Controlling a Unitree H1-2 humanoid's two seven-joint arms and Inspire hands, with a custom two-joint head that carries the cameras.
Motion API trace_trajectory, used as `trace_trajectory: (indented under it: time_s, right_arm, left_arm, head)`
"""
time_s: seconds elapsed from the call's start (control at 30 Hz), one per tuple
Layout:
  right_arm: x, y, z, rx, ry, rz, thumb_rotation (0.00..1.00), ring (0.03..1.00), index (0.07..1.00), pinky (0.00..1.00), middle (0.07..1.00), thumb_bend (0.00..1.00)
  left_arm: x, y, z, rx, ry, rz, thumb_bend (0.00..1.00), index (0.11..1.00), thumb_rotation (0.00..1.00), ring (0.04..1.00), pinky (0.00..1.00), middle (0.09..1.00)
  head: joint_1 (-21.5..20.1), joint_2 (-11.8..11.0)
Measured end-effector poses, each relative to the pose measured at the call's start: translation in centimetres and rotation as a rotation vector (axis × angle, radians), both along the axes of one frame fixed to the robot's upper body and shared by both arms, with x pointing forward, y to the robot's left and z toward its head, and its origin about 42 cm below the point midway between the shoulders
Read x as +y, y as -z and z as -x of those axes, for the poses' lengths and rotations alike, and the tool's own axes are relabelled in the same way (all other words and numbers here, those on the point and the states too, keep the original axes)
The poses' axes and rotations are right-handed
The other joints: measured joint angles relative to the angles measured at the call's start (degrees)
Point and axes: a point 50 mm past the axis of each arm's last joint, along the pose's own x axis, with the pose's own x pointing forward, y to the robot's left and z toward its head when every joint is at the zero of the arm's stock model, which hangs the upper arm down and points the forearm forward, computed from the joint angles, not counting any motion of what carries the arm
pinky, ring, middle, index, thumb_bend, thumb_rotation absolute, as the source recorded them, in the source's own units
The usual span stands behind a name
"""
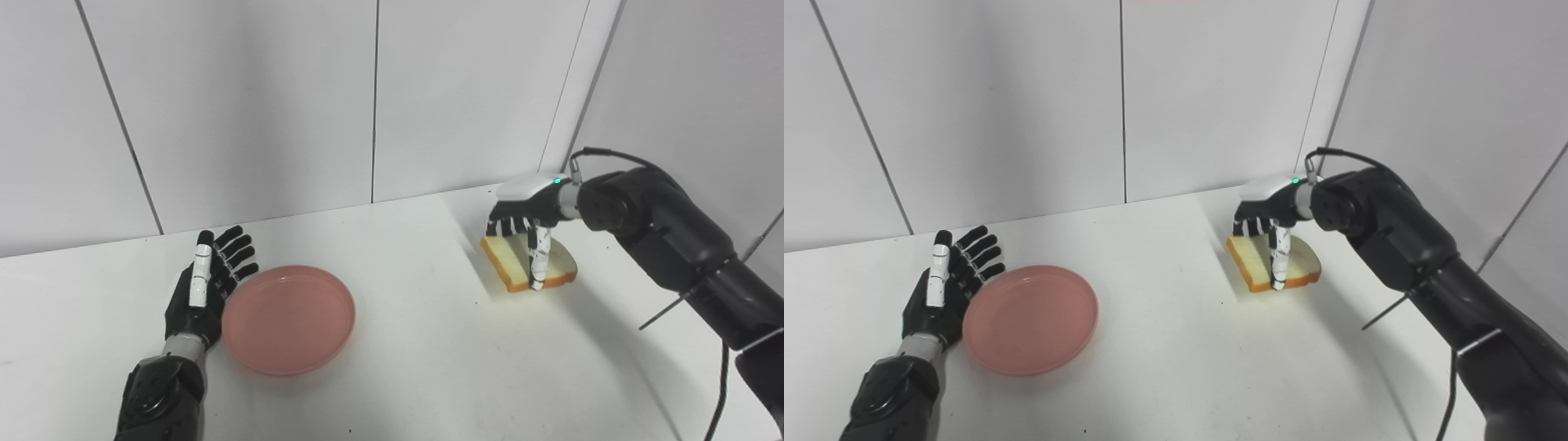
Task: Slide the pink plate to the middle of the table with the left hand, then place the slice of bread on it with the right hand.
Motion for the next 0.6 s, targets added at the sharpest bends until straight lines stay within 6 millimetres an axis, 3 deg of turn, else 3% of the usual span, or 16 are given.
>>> trace_trajectory:
  time_s: [0.17,0.33,0.6]
  right_arm:
    - [0.6,-1.0,-0.4,-0.022,-0.023,0.008,0.2,0.557,0.626,0.5,0.612,0.86]
    - [2.4,-1.7,-1.2,-0.035,-0.079,0.02,0.24,0.585,0.636,0.53,0.622,0.87]
    - [8.5,-2.6,-1.9,-0.051,-0.227,0.041,0.26,0.621,0.613,0.55,0.666,0.86]
  left_arm:
    - [-0.3,0.0,0.0,-0.002,-0.001,0.003,0.82,0.746,0.86,0.824,0.75,0.798]
    - [-0.6,0.0,0.0,-0.007,-0.013,0.009,0.81,0.74,0.86,0.82,0.75,0.795]
    - [-1.9,0.1,-0.2,-0.006,-0.003,0.018,0.81,0.716,0.86,0.805,0.73,0.783]
  head:
    - [1.5,-0.1]
    - [3.2,0.0]
    - [7.1,-0.5]
